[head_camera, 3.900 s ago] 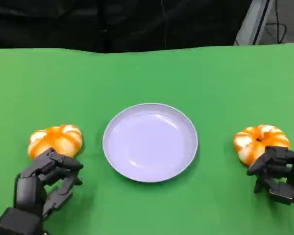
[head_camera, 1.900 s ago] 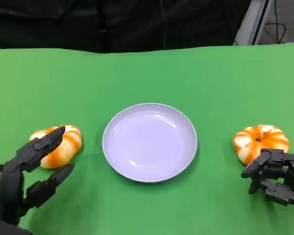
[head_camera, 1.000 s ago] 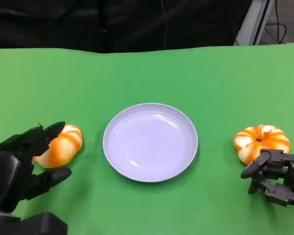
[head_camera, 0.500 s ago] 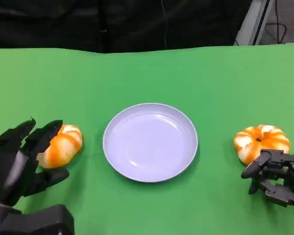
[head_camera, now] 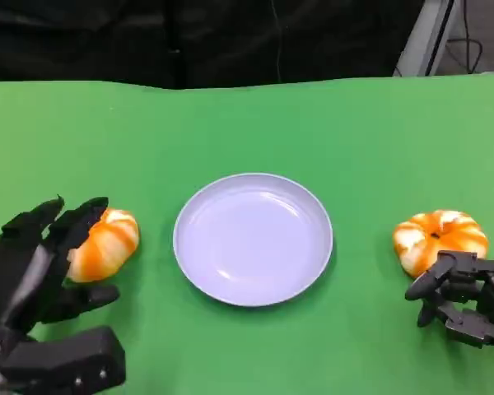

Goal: Grasp the bread from the table and place it into the plate.

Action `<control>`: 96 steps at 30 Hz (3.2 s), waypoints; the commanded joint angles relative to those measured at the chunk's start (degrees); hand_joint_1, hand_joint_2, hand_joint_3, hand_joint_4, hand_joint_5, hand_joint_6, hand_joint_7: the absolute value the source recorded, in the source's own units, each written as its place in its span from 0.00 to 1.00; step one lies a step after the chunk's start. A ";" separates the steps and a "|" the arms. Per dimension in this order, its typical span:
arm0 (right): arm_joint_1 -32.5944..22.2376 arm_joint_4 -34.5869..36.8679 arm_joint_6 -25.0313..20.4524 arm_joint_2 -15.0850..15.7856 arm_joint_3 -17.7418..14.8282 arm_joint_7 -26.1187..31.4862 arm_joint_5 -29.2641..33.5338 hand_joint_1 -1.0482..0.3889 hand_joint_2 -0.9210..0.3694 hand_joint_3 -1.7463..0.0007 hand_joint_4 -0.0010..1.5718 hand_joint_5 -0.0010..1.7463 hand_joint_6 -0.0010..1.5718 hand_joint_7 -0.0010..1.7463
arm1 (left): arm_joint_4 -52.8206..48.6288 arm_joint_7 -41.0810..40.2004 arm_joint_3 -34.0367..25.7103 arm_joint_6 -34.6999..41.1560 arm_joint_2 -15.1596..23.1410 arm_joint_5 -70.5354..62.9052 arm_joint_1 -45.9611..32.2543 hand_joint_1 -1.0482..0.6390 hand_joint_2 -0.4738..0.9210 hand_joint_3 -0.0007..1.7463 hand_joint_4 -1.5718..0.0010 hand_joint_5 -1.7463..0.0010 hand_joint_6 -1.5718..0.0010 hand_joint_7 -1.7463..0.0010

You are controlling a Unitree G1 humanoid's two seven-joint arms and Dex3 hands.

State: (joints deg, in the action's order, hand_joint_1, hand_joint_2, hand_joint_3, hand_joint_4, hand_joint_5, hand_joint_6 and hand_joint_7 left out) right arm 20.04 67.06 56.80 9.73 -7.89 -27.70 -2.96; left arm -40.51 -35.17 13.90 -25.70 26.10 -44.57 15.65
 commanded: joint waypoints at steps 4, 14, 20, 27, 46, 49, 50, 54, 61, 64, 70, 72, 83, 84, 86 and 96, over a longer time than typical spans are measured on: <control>-0.51 -0.18 0.49 0.62 -0.24 0.71 -0.27 0.78 0.07 0.64 0.56 0.79 0.60 0.55 | -4.31 0.84 1.49 -0.75 0.93 1.38 2.62 0.06 1.00 0.11 0.76 1.00 0.75 1.00; -0.58 -0.22 0.42 0.82 -0.15 0.97 -0.09 0.78 0.08 0.63 0.56 0.79 0.59 0.56 | -9.04 1.16 3.11 -2.85 0.10 2.82 5.29 0.06 1.00 0.11 0.76 1.00 0.75 1.00; -0.53 -0.18 0.47 0.78 -0.21 0.88 -0.21 0.79 0.08 0.63 0.57 0.79 0.59 0.56 | -11.01 2.73 3.93 -2.78 -0.28 3.82 6.78 0.07 1.00 0.11 0.76 1.00 0.75 1.00; -0.52 -0.24 -0.07 0.56 -0.51 -0.27 -1.10 0.79 0.08 0.62 0.56 0.79 0.60 0.55 | -13.04 1.83 4.82 -3.20 -0.44 3.74 7.74 0.09 1.00 0.10 0.76 1.00 0.75 1.00; -0.56 -0.35 -0.45 0.42 -0.86 -1.73 -2.33 0.79 0.07 0.63 0.56 0.80 0.59 0.56 | -17.32 2.98 6.63 -1.87 -1.04 4.56 10.25 0.09 1.00 0.11 0.74 0.99 0.74 1.00; -0.57 -0.38 -0.46 0.46 -0.76 -1.70 -2.37 0.79 0.07 0.63 0.56 0.80 0.59 0.56 | -18.32 3.31 6.91 -1.75 -1.22 4.79 10.80 0.09 1.00 0.12 0.74 1.00 0.74 1.00; -0.55 -0.34 -0.47 0.48 -0.75 -1.70 -2.42 0.79 0.07 0.63 0.56 0.80 0.59 0.56 | -18.76 3.29 7.02 -1.79 -1.31 4.82 11.05 0.09 1.00 0.12 0.74 1.00 0.74 1.00; -0.59 -0.38 -0.44 0.59 -0.66 -1.65 -2.42 0.79 0.07 0.63 0.55 0.80 0.59 0.56 | -20.93 3.20 7.17 -3.14 -1.71 5.57 11.96 0.10 1.00 0.11 0.74 0.99 0.74 1.00; -0.74 -0.35 0.17 0.68 -0.62 -1.51 -2.27 0.79 0.07 0.64 0.55 0.80 0.59 0.56 | -23.96 4.07 7.67 -2.82 -2.31 5.77 13.65 0.11 1.00 0.11 0.74 1.00 0.74 1.00; -0.73 -0.31 0.11 0.55 -0.79 -2.05 -2.70 0.79 0.07 0.64 0.55 0.80 0.59 0.55 | -25.17 3.19 8.28 -2.78 -2.59 5.47 14.42 0.13 1.00 0.11 0.73 0.99 0.74 1.00; -0.79 -0.38 0.18 0.54 -0.71 -1.77 -2.53 0.79 0.07 0.64 0.56 0.80 0.59 0.55 | -26.58 2.55 9.02 -3.02 -2.96 5.72 15.25 0.38 0.98 0.03 0.72 1.00 0.73 1.00; -0.77 -0.41 -0.06 0.52 -0.72 -1.73 -2.57 0.79 0.08 0.63 0.56 0.80 0.60 0.55 | -26.90 2.80 9.14 -2.98 -3.12 5.79 15.55 0.43 0.99 0.02 0.72 1.00 0.73 1.00; -0.78 -0.39 0.58 0.69 -0.49 -1.08 -1.99 0.79 0.08 0.63 0.56 0.79 0.60 0.55 | -27.14 5.41 9.10 -2.78 -3.30 6.81 15.99 0.56 0.98 0.00 0.74 1.00 0.74 1.00; -0.78 -0.40 0.56 0.69 -0.49 -1.09 -2.01 0.79 0.08 0.63 0.56 0.79 0.60 0.55 | -27.11 5.49 9.12 -2.80 -3.28 6.87 15.98 0.56 0.98 0.00 0.74 1.00 0.74 1.00; -0.78 -0.39 0.56 0.69 -0.48 -1.08 -2.01 0.79 0.08 0.62 0.56 0.79 0.60 0.55 | -27.08 5.54 9.20 -2.79 -3.26 7.00 15.98 0.56 0.98 0.00 0.74 1.00 0.73 1.00; -0.79 -0.57 0.54 0.60 -0.55 -1.32 -2.32 0.80 0.09 0.62 0.56 0.79 0.60 0.56 | -28.77 6.38 9.21 -1.86 -4.15 7.33 16.76 0.60 1.00 0.01 0.69 0.98 0.69 0.98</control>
State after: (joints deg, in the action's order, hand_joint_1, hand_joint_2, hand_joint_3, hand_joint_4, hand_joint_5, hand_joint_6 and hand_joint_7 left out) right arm 19.80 66.79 56.81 9.66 -7.96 -28.94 -4.78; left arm -68.10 -29.56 23.02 -28.37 21.75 -37.66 31.68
